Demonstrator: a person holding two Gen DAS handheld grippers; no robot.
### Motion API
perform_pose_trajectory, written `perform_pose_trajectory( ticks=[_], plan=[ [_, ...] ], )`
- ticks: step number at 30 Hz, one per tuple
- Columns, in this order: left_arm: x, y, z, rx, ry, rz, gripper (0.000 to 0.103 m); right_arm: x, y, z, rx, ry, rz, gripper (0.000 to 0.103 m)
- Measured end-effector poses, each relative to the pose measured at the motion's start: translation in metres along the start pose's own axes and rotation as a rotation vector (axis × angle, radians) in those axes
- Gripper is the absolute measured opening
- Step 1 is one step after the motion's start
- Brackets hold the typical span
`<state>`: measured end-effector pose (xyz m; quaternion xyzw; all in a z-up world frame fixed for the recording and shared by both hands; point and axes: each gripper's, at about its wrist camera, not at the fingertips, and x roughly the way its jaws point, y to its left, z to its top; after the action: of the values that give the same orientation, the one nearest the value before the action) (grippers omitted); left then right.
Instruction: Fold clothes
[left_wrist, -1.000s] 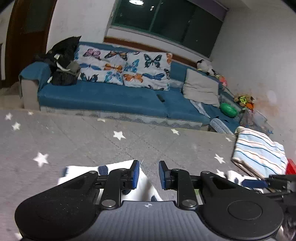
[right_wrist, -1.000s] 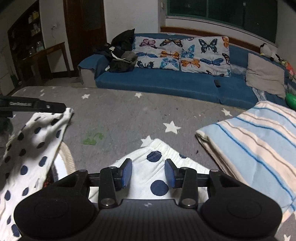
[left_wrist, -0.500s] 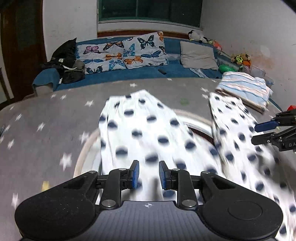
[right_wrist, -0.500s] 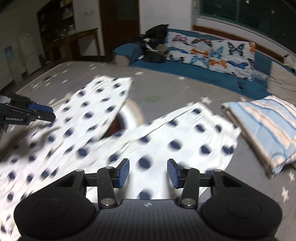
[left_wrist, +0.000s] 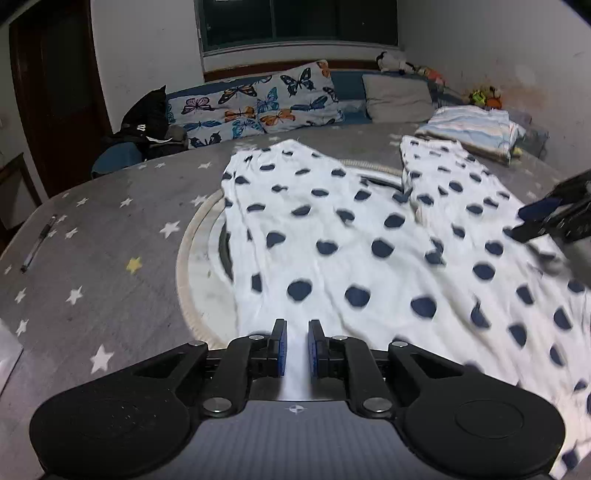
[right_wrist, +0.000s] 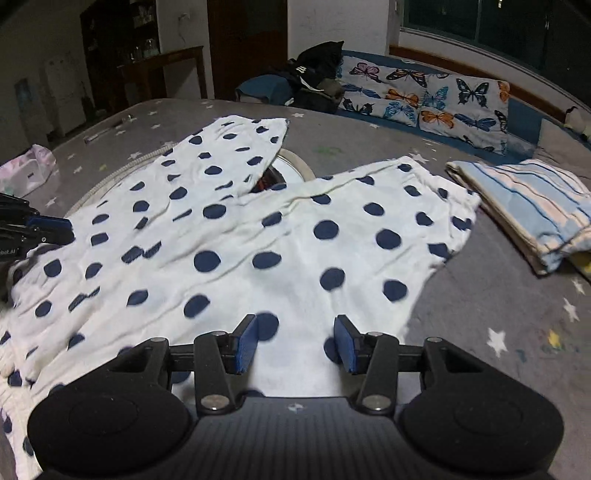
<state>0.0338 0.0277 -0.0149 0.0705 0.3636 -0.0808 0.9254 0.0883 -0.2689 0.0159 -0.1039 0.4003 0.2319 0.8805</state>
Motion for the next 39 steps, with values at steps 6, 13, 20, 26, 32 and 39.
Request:
perform_pose_trajectory(
  ticks=[6,13,20,26,32,39],
  plan=[
    [-0.030,-0.007,-0.002,-0.011,-0.053,-0.038,0.014,-0.031,0.021,-0.005,-0.053,-0.020,0.043,0.046],
    [-0.039,-0.033,-0.021,0.054,-0.018,-0.092,0.015,-0.048,0.068,-0.015,-0.153,-0.009,0.187,0.047],
    [-0.045,-0.033,-0.039,0.044,-0.003,-0.048,0.016,-0.049,0.085,-0.044,-0.208,0.037,0.174,0.049],
    [-0.060,-0.035,-0.043,0.003,0.000,0.018,0.047,-0.065,0.084,-0.046,-0.199,0.002,0.175,0.052],
    [-0.062,-0.037,-0.052,-0.027,0.028,0.034,0.046,-0.060,0.090,-0.053,-0.209,0.025,0.200,0.054],
    [-0.061,-0.035,-0.050,-0.027,0.035,0.028,0.004,-0.064,0.090,-0.054,-0.215,0.034,0.193,0.055]
  ],
)
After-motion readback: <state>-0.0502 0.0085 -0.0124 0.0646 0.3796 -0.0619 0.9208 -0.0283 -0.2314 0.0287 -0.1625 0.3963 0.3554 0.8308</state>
